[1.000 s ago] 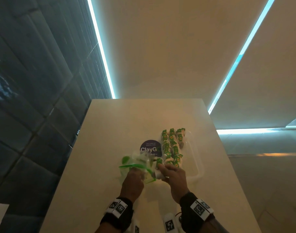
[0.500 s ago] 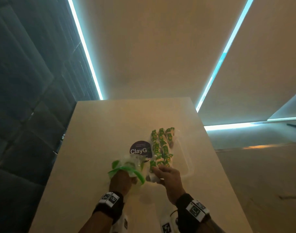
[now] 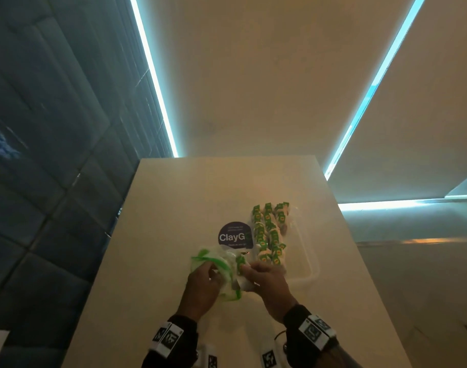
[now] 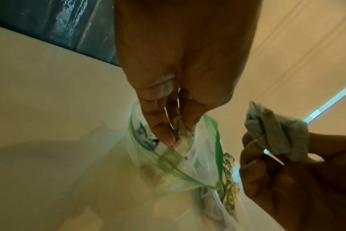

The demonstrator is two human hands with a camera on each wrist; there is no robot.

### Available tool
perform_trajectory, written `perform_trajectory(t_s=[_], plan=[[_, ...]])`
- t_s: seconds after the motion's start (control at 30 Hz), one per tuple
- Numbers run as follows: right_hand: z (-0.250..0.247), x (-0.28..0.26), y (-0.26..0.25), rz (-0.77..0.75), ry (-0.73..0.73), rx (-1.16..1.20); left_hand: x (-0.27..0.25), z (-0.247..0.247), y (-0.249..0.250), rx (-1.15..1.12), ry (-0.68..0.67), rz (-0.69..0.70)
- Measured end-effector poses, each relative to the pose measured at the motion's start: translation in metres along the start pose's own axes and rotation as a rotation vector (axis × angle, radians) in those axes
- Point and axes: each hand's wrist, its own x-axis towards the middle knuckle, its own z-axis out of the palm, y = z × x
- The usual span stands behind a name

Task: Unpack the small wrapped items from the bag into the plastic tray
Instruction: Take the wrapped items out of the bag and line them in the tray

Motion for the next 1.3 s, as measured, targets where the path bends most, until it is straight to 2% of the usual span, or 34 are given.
perform_trajectory(t_s=[0.1,0.2,0.33,0.47,0.57,0.67,0.9,1.1,1.2,1.3], plan=[[0.005,-0.002,0.001,0.040,-0.119,-0.102,-0.005,-0.009,0.001,-0.133,-0.009,-0.052],[0.007,-0.002,0.003,0.043,-0.143,-0.154,-0.009,-0.020,0.004,-0.299,-0.045,-0.149],[0.007,-0.005,0.004,0.056,-0.173,-0.105,-0.013,-0.032,0.003,-0.604,-0.124,-0.200],[0.008,-0.007,0.002,0.082,-0.171,-0.009,-0.018,-0.036,0.010,-1.012,-0.166,-0.202],[0.009,-0.008,0.000,0.079,-0.180,0.096,-0.020,-0.033,0.012,-1.163,-0.181,-0.188],[0.010,-0.006,-0.002,0.054,-0.152,0.139,-0.023,-0.028,0.014,-1.120,-0.169,-0.171],[0.011,-0.003,-0.002,-0.001,-0.137,0.130,-0.023,-0.025,0.020,-0.731,-0.028,-0.027],[0.009,-0.005,-0.008,0.024,-0.263,0.211,-0.023,-0.029,0.027,-0.766,-0.019,-0.029],[0.008,-0.005,-0.008,0.027,-0.276,0.199,-0.024,-0.030,0.026,-0.737,-0.081,-0.021],[0.008,-0.006,-0.007,0.030,-0.272,0.181,-0.023,-0.027,0.023,-0.664,-0.074,-0.024]])
